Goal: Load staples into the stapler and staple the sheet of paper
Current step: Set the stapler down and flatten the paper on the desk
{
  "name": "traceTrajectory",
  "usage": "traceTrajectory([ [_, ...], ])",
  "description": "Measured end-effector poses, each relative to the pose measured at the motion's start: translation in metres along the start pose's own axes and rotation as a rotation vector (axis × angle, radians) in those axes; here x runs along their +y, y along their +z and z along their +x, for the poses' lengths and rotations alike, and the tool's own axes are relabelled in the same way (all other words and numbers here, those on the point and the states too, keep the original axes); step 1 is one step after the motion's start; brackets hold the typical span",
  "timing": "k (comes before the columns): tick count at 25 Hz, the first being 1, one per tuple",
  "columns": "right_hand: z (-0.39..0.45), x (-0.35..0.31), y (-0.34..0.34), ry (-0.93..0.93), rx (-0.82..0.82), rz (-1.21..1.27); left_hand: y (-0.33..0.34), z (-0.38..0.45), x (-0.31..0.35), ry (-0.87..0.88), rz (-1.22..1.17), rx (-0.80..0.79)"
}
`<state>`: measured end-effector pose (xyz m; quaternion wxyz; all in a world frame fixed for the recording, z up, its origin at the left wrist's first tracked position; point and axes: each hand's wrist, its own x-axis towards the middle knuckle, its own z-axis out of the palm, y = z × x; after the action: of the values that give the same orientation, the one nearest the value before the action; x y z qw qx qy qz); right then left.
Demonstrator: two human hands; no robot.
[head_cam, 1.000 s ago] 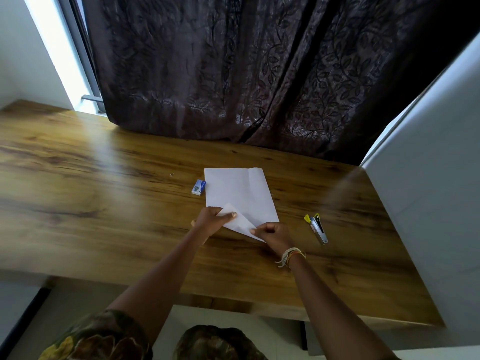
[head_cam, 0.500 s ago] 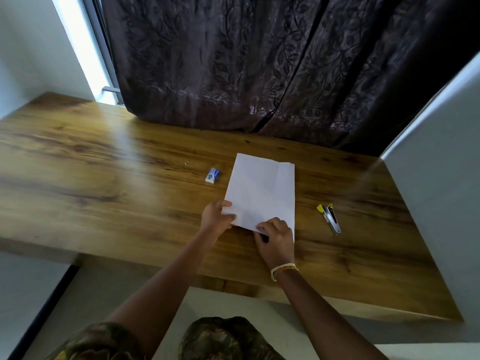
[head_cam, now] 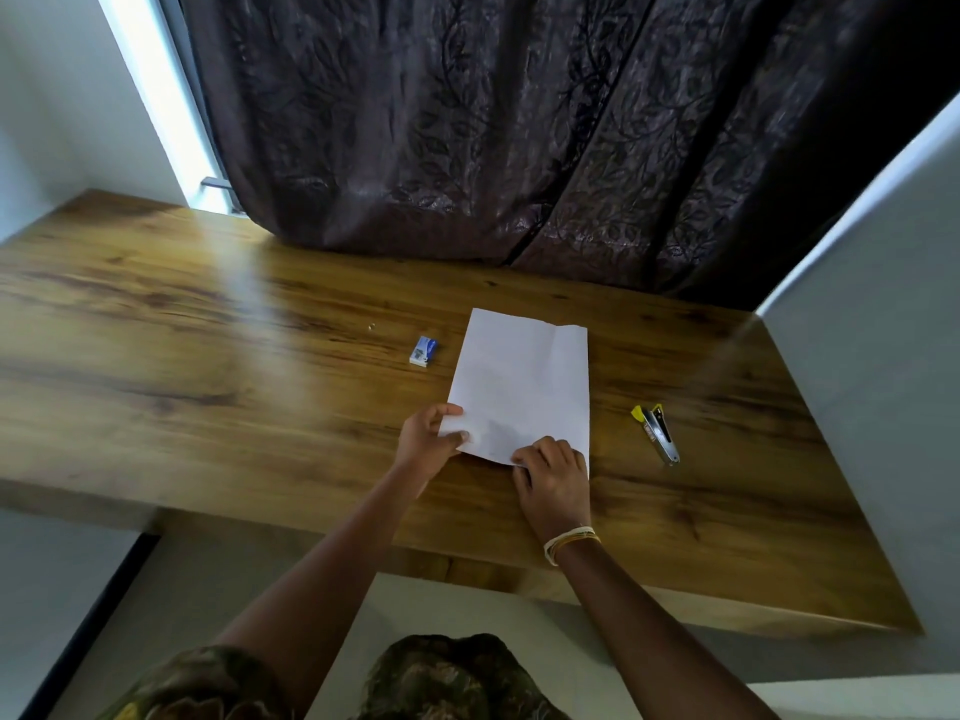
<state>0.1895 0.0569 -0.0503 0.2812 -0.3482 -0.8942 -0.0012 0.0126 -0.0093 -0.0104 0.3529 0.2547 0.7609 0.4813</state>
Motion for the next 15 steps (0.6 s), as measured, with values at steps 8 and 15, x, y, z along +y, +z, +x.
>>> traceTrajectory([
  [8,0.000,0.014,-0.002,-0.037,-0.141,0.072,0.006,0.005,-0.005,0.171,0.397,0.071],
  [15,0.019,0.060,-0.029,0.387,0.043,-0.108,0.018,0.002,0.010,0.346,0.801,0.135],
])
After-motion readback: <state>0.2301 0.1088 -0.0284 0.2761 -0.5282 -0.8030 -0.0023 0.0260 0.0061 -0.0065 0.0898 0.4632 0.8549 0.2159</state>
